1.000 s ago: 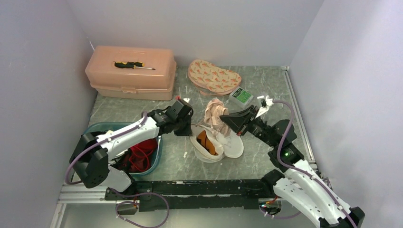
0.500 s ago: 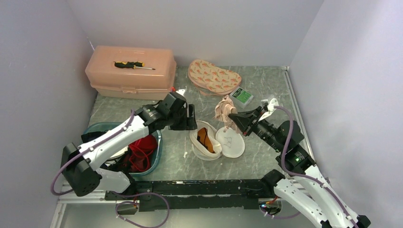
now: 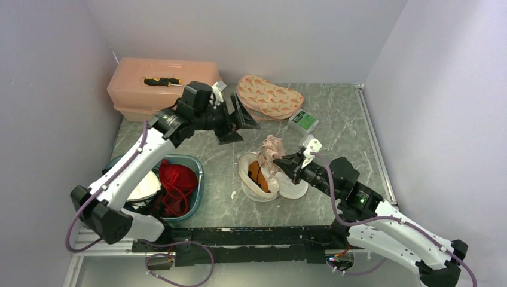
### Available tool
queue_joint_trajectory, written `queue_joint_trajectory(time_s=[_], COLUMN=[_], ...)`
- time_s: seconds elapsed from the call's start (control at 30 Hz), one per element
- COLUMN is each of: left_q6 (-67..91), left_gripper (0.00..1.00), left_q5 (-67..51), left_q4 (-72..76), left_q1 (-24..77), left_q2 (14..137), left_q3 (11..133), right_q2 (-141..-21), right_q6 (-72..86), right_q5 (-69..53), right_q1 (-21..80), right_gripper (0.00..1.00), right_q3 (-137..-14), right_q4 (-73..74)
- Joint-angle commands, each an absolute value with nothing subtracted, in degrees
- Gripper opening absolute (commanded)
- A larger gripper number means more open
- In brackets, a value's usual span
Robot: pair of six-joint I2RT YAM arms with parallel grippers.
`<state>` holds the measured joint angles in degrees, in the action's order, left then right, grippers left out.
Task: Unzip the laundry bag and remove the bra
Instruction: Pick up the bra from the laundry bag.
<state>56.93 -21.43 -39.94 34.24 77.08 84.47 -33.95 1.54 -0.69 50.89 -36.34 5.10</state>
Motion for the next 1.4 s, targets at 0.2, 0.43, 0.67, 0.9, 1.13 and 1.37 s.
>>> queue_joint_trajectory(time_s=[0.2, 0.43, 0.67, 0.9, 1.13, 1.37], left_q6=[63.8, 60.7, 56.5, 57.2, 59.5, 61.7], left_gripper=[0.94, 0.94, 0.94, 0.90, 0.85, 0.70], left_q5=[-42.7, -46.9, -48.0, -50.9, -51.6, -51.6], left_q4=[-32.3, -34.1, -38.6, -33.9, -30.3, -26.6], left_q1=[34.5, 34.5, 34.5, 34.5, 34.7, 35.9], left_q2=[81.0, 84.7, 84.5, 81.8, 82.6, 83.2], left_q3=[79.3, 81.7, 78.4, 73.4, 75.1, 74.8], right_q2=[-34.7, -43.9, -46.1, -45.3, -45.7, -47.3], right_q6=[-14.6, -30.8, -39.3, -46.7, -47.4, -48.8], right_q5=[8.9, 25.4, 35.3, 38.5, 37.5, 38.6], right_q1=[60.6, 74.8, 80.7, 82.4, 82.8, 82.9], right_gripper=[0.00, 0.00, 0.00, 0.00, 0.00, 0.00], right_q3=[-36.7, -42.5, -42.4, -39.2, -39.6, -38.3], right_q4=[-1.6, 2.6, -1.7, -8.0, -10.3, -14.5])
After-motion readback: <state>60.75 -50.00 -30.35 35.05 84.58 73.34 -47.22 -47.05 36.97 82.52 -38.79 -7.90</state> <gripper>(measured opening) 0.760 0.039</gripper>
